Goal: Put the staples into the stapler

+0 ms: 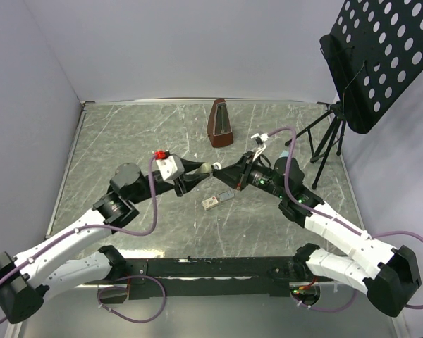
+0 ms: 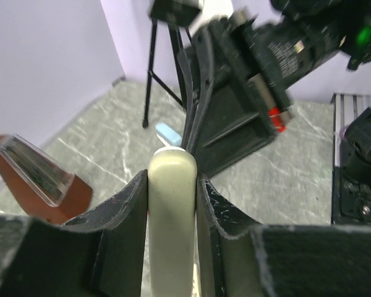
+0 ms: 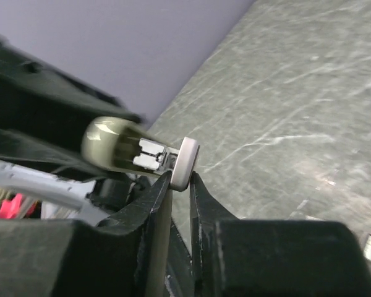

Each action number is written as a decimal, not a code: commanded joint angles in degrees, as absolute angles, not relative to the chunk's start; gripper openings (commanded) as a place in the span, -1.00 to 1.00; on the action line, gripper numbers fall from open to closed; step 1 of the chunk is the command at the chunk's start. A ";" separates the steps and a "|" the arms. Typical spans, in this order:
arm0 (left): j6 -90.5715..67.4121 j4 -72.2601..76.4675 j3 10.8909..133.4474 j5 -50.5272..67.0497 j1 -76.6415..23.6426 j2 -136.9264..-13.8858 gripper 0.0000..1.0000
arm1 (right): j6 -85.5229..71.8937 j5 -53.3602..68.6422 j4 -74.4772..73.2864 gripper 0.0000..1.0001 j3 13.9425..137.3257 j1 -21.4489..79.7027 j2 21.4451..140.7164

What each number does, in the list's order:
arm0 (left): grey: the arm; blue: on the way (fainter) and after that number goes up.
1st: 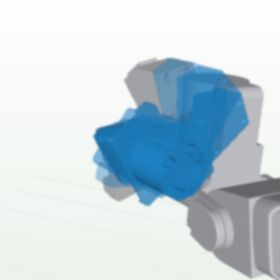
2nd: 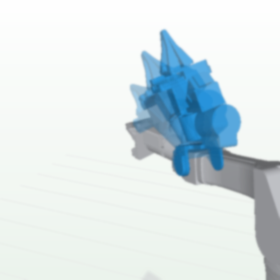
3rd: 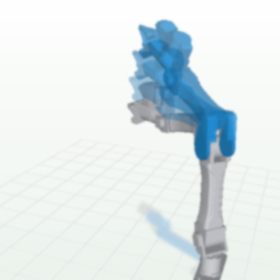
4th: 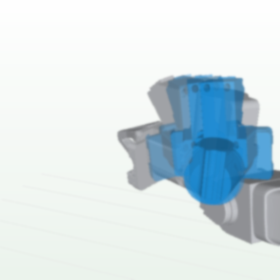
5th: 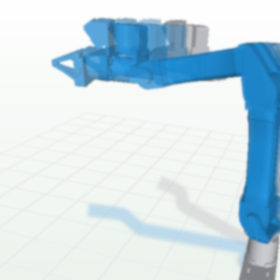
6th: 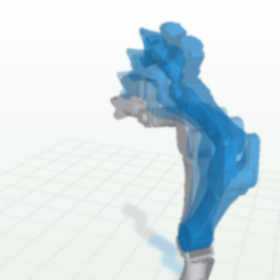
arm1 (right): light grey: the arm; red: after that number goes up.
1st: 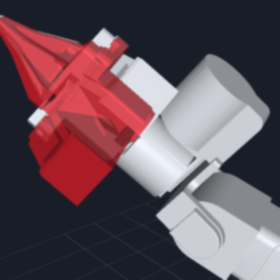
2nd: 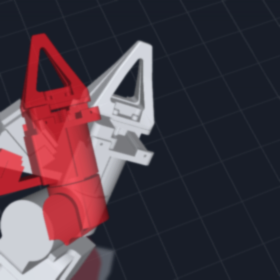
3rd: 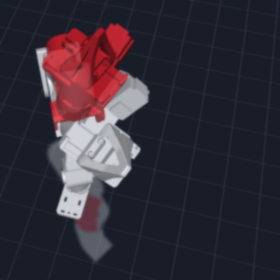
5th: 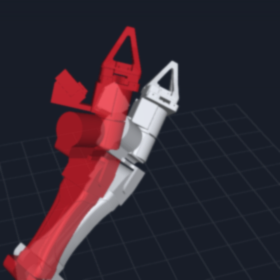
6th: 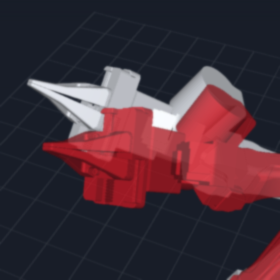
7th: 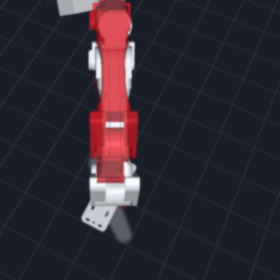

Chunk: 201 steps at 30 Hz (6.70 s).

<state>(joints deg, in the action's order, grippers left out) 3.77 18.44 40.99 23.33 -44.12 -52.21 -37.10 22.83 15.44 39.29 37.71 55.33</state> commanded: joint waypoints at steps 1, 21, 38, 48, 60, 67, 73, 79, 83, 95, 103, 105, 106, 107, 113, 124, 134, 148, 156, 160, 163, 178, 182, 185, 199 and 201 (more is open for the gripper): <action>1.93 25.40 39.73 28.04 -45.00 -46.94 -0.98 | -40.59 14.94 18.28 -0.92 37.53 34.81 53.70; -5.88 39.45 25.76 13.90 -45.00 -35.69 -0.98 | -63.53 27.77 38.12 -1.00 24.97 19.08 49.75; -17.67 49.05 15.99 8.88 -45.00 -36.30 -0.98 | -68.05 35.33 47.57 -1.00 23.29 15.73 55.98; -16.35 42.11 22.05 7.73 -45.00 -37.00 -0.98 | -61.79 42.27 42.55 -0.24 25.05 15.91 61.43; -10.64 29.45 27.94 14.13 -44.82 -37.70 -0.98 | -35.88 44.99 21.54 0.28 32.07 16.08 54.51; -7.39 24.87 31.02 22.84 -44.83 -38.94 -0.98 | -14.51 58.25 16.16 0.37 38.76 23.37 54.40; -8.00 26.63 31.37 28.82 -44.83 -40.08 -0.98 | -0.98 58.89 9.60 0.33 42.80 33.29 58.27; -8.79 28.47 31.20 31.46 -44.82 -40.61 -0.98 | 5.36 59.06 5.81 0.23 46.58 36.03 62.75; -9.23 29.09 30.85 31.64 -44.91 -40.25 -0.98 | 7.64 59.15 2.99 0.15 48.07 37.96 64.51; -9.76 30.24 30.50 31.82 -44.83 -39.64 -0.98 | 9.84 58.18 0.88 -0.41 48.34 39.82 66.71; -8.70 27.25 30.68 28.05 -44.82 -38.32 -0.84 | 9.41 55.29 0.62 -1.00 48.43 40.34 65.92; -8.26 26.02 30.50 25.76 -44.91 -36.92 -0.50 | 9.05 53.97 0.62 -1.00 48.43 40.34 66.00; -8.17 25.49 30.50 22.79 -44.91 -35.78 -0.13 | 8.62 52.14 0.70 -1.00 48.51 40.43 66.09; -8.00 24.27 30.32 21.46 -44.83 -35.25 -0.01 | 8.27 51.08 0.62 -1.00 48.60 40.43 66.18; -10.72 17.51 32.42 0.65 -44.83 -29.36 0.91 | 5.80 40.44 0.61 -1.00 49.83 41.83 69.51; -13.10 -14.03 46.13 -37.25 -44.91 -22.94 0.99 | 0.62 15.67 2.38 -1.00 56.33 51.05 83.91; -15.29 -18.37 41.84 -55.28 -44.91 -17.58 0.99 | -7.47 -13.87 -6.50 -1.00 71.52 59.67 101.59; -15.47 -17.23 39.64 -43.80 -34.11 -19.51 0.99 | -13.26 -18.98 -21.26 -1.00 86.38 61.35 115.66; -16.35 -15.73 38.85 -30.68 -21.01 -22.59 0.99 | -18.45 -20.92 -29.79 -1.00 93.42 61.44 120.58; -16.70 -15.38 38.67 -27.69 -18.46 -23.46 0.99 | -20.21 -20.83 -31.46 -0.75 95.53 61.35 121.64; -16.70 -15.38 38.58 -26.37 -17.23 -23.82 0.99 | -20.30 -20.39 -30.85 -0.50 95.10 61.35 121.03; -16.79 -15.29 38.50 -24.08 -15.21 -24.78 0.99 | -20.65 -15.22 -26.19 0.29 82.71 60.29 107.76; -16.79 -15.47 38.50 -23.38 -14.85 -24.96 0.99 | -21.36 -13.19 -26.10 0.30 80.69 60.29 106.88; -16.70 -15.29 38.41 -23.20 -14.77 -24.87 0.99 | -22.15 -13.27 -25.31 0.32 79.10 60.29 107.22; -16.70 -15.29 38.41 -22.15 -14.24 -25.05 0.99 | -21.71 -6.60 -25.40 0.32 80.68 60.21 110.57; -16.70 -15.38 38.32 -21.97 -14.06 -25.05 0.99 | -21.80 -5.63 -25.31 0.32 80.86 60.29 110.83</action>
